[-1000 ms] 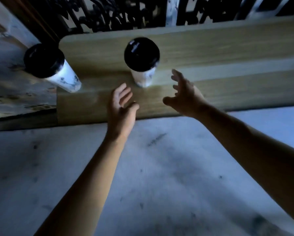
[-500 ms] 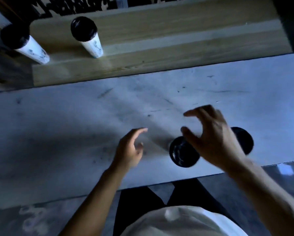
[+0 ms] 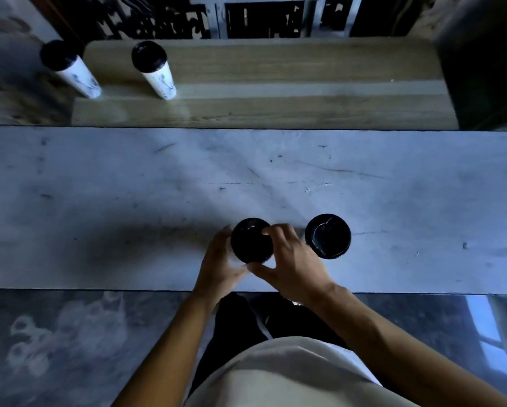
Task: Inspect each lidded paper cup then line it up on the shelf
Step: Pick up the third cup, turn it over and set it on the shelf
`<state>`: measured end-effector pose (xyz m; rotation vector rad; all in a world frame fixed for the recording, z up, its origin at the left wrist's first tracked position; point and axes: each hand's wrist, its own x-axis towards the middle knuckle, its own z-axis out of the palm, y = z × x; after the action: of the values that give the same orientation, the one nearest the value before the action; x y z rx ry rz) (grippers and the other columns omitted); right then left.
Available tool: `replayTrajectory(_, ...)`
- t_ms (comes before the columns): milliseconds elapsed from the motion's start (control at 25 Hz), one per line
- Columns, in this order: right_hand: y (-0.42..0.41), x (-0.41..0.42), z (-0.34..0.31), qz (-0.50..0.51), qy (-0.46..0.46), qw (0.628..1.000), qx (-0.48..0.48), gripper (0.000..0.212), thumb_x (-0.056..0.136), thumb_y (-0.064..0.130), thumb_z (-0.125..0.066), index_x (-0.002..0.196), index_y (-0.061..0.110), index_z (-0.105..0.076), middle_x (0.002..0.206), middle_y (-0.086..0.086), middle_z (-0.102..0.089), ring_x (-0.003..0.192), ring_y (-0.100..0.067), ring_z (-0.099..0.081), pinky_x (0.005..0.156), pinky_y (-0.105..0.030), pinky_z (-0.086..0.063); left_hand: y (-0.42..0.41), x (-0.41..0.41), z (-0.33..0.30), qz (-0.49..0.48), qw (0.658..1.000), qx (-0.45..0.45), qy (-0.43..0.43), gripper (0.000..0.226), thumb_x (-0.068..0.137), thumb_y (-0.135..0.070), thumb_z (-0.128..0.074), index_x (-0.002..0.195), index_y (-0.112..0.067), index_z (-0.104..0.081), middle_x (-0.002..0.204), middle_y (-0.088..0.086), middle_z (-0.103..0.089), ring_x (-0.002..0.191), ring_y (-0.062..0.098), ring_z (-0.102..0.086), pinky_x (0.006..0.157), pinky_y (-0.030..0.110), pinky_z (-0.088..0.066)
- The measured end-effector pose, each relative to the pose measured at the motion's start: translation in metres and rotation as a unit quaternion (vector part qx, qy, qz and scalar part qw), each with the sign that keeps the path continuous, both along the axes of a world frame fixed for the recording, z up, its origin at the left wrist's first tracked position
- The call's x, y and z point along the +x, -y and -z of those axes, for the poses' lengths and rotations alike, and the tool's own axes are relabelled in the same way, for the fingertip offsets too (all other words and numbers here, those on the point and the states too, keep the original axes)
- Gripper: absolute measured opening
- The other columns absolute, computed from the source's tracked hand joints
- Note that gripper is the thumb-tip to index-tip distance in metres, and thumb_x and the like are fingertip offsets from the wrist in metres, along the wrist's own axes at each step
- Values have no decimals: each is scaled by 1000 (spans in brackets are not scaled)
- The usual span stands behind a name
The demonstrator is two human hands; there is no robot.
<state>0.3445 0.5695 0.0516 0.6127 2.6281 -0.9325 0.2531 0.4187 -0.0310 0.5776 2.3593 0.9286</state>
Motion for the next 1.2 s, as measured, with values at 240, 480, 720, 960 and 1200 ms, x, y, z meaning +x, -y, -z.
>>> replayTrajectory(240, 12, -6, -22, 76, -23, 993, -89, 91, 84, 66, -68, 159, 37, -25, 145, -9, -49, 125, -35, -61, 99, -41, -50, 12, 0, -59, 53, 992, -98, -64, 74, 62, -45, -76, 122, -18, -42, 118, 3, -65, 103, 30, -65, 72, 29, -45)
replayTrajectory(480, 9, -21, -41, 34, -37, 987, -152, 68, 85, 52, -76, 144, 38, -44, 126, -5, -58, 108, -22, -66, 83, -24, -47, 29, -28, -91, 187, 963, -109, -160, 66, 67, -38, -69, 127, -23, -45, 121, -1, -61, 95, 32, -66, 70, 39, -55)
replayTrajectory(720, 10, -27, -60, 19, -75, 977, -200, 62, 83, 44, -81, 138, 43, -50, 105, 4, -66, 64, -9, -71, 67, -24, -60, 41, -53, -101, 233, 952, -49, -191, 69, 63, -38, -72, 125, -27, -43, 113, -3, -65, 86, 27, -64, 62, 32, -51)
replayTrajectory(960, 26, -28, -58, 84, -139, 971, -178, 67, 77, 64, -73, 137, 48, -50, 119, 5, -62, 102, -7, -65, 83, -22, -54, 36, -49, -114, 199, 966, -32, -159, 67, 70, -41, -72, 128, -26, -42, 113, -6, -64, 90, 25, -65, 65, 29, -45)
replayTrajectory(1200, 40, -26, -64, 152, -148, 954, -212, 59, 84, 71, -51, 136, 43, -52, 118, 18, -63, 100, 19, -56, 77, -2, -41, 29, -42, -122, 221, 955, -23, -194, 61, 66, -43, -67, 118, -25, -43, 105, -5, -65, 81, 26, -66, 59, 26, -41)
